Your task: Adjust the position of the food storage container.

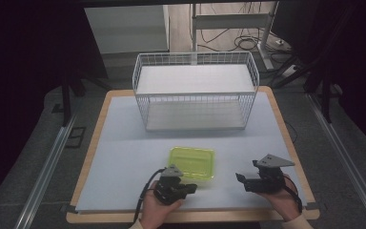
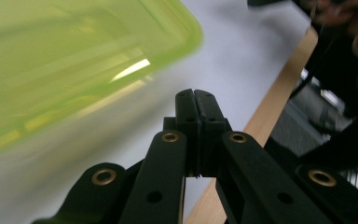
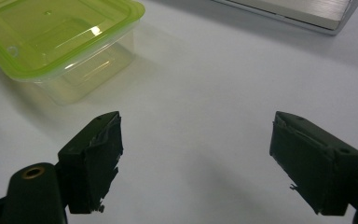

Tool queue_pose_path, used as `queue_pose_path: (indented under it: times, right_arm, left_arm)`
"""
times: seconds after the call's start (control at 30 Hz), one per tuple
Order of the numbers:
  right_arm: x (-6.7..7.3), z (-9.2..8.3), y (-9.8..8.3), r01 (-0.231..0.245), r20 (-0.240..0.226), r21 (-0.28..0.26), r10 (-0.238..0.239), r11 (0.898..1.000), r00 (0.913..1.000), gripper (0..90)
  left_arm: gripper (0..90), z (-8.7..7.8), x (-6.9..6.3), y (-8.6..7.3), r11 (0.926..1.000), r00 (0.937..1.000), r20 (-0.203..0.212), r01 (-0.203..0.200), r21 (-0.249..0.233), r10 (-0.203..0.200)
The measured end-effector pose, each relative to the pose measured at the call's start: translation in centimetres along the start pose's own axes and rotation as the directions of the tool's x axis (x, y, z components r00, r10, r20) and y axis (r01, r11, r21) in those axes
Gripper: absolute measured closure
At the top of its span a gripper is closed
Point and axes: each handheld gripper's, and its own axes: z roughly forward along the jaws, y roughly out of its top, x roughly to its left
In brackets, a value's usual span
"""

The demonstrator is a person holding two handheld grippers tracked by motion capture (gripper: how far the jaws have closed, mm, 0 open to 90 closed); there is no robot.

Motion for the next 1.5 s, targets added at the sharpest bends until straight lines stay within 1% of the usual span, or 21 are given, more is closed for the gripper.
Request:
queue_pose_path:
  times: [0.03, 0.07, 0.13, 0.2, 0.23, 0.27, 0.3, 0.33, 0.37, 0.4, 0.43, 0.5, 0.53, 0.57, 0.67, 0.73, 0.83, 0.93, 1.0, 1.1, 1.5]
  right_arm:
    - [0.0, 0.1, 0.0, -0.001, -0.002, -0.001, 0.001, 1.000, 1.0000, 17.0]
    - [0.0, 0.1, 0.0, 0.002, 0.000, 0.000, -0.002, 1.000, 1.0000, 17.0]
    - [0.1, 0.1, 0.0, 0.008, 0.002, 0.005, -0.008, 1.000, 1.0000, 17.0]
    - [0.1, 0.2, 0.0, 0.009, 0.002, 0.007, -0.009, 1.000, 1.0000, 17.0]
    - [0.1, 0.2, 0.0, 0.013, 0.004, 0.010, -0.013, 1.000, 0.9999, 17.0]
    - [0.1, 0.2, 0.0, 0.014, 0.005, 0.010, -0.014, 1.000, 0.9999, 17.0]
    - [0.1, 0.2, 0.0, 0.014, 0.005, 0.010, -0.014, 1.000, 0.9999, 17.0]
    - [0.1, 0.2, 0.0, 0.013, 0.005, 0.011, -0.013, 1.000, 0.9999, 17.0]
    - [0.1, 0.3, -0.1, 0.015, 0.007, 0.012, -0.016, 1.000, 0.9999, 17.0]
    - [0.1, 0.3, -0.1, 0.016, 0.007, 0.014, -0.016, 1.000, 0.9999, 17.0]
    - [0.1, 0.3, -0.1, 0.016, 0.008, 0.015, -0.016, 1.000, 0.9998, 17.0]
    - [0.1, 0.4, -0.1, 0.018, 0.009, 0.017, -0.018, 1.000, 0.9998, 17.0]
    - [0.1, 0.4, -0.1, 0.019, 0.009, 0.018, -0.019, 1.000, 0.9998, 17.0]
    - [0.1, 0.4, -0.1, 0.019, 0.008, 0.019, -0.020, 1.000, 0.9998, 17.0]
    - [0.2, 0.4, -0.1, 0.021, 0.007, 0.021, -0.021, 1.000, 0.9997, 17.0]
    - [0.2, 0.4, -0.1, 0.021, 0.007, 0.020, -0.022, 1.000, 0.9997, 17.0]
    - [0.2, 0.4, -0.1, 0.023, 0.008, 0.019, -0.023, 1.000, 0.9997, 17.0]
    - [0.2, 0.4, -0.1, 0.022, 0.008, 0.018, -0.023, 1.000, 0.9997, 17.0]
    - [0.2, 0.4, -0.1, 0.024, 0.008, 0.019, -0.024, 1.000, 0.9997, 17.0]
    - [0.2, 0.4, -0.1, 0.023, 0.007, 0.021, -0.023, 1.000, 0.9997, 17.0]
    - [0.2, 0.4, -0.1, 0.022, 0.008, 0.018, -0.023, 1.000, 0.9997, 17.0]
  left_arm:
    - [90.0, -1.6, 0.8, 0.1, 0.9991, 0.9995, -0.020, 0.022, -0.037, -0.023]
    - [90.0, -2.3, 1.3, 0.0, 0.9980, 0.9989, -0.031, 0.032, -0.054, -0.034]
    - [90.0, -3.6, 2.5, -0.1, 0.9957, 0.9966, -0.062, 0.050, -0.077, -0.055]
    - [90.0, -4.0, 2.9, -0.2, 0.9948, 0.9954, -0.074, 0.055, -0.085, -0.062]
    - [90.0, -4.8, 4.1, -0.3, 0.9921, 0.9912, -0.102, 0.073, -0.102, -0.084]
    - [90.0, -5.1, 4.7, -0.3, 0.9908, 0.9880, -0.123, 0.079, -0.110, -0.093]
    - [90.0, -5.1, 4.7, -0.3, 0.9908, 0.9880, -0.123, 0.079, -0.110, -0.093]
    - [90.0, -5.4, 5.5, -0.3, 0.9896, 0.9837, -0.146, 0.090, -0.112, -0.106]
    - [90.0, -5.5, 6.7, -0.5, 0.9892, 0.9764, -0.179, 0.102, -0.105, -0.120]
    - [90.0, -5.4, 7.3, -0.6, 0.9885, 0.9720, -0.196, 0.112, -0.102, -0.130]
    - [90.0, -5.1, 7.9, -0.7, 0.9866, 0.9703, -0.190, 0.134, -0.093, -0.150]
    - [90.0, -4.9, 8.2, -0.8, 0.9865, 0.9703, -0.187, 0.141, -0.083, -0.154]
    - [90.0, -4.2, 8.7, -0.9, 0.9882, 0.9701, -0.191, 0.142, -0.057, -0.150]
    - [90.0, -3.8, 8.8, -0.9, 0.9886, 0.9723, -0.180, 0.143, -0.046, -0.149]
    - [90.0, -3.0, 8.9, -0.9, 0.9899, 0.9729, -0.183, 0.140, -0.023, -0.142]
    - [90.0, -2.0, 8.8, -0.8, 0.9905, 0.9755, -0.174, 0.138, 0.007, -0.134]
    - [90.0, -1.2, 8.6, -0.8, 0.9903, 0.9778, -0.164, 0.136, 0.026, -0.130]
    - [90.0, -0.9, 8.3, -0.8, 0.9911, 0.9811, -0.151, 0.128, 0.036, -0.121]
    - [90.0, -0.7, 8.1, -0.8, 0.9919, 0.9814, -0.156, 0.120, 0.042, -0.112]
    - [90.0, -0.5, 7.9, -0.8, 0.9915, 0.9815, -0.152, 0.124, 0.041, -0.116]
    - [90.0, 0.6, 6.4, -0.7, 0.9928, 0.9878, -0.127, 0.099, 0.067, -0.090]
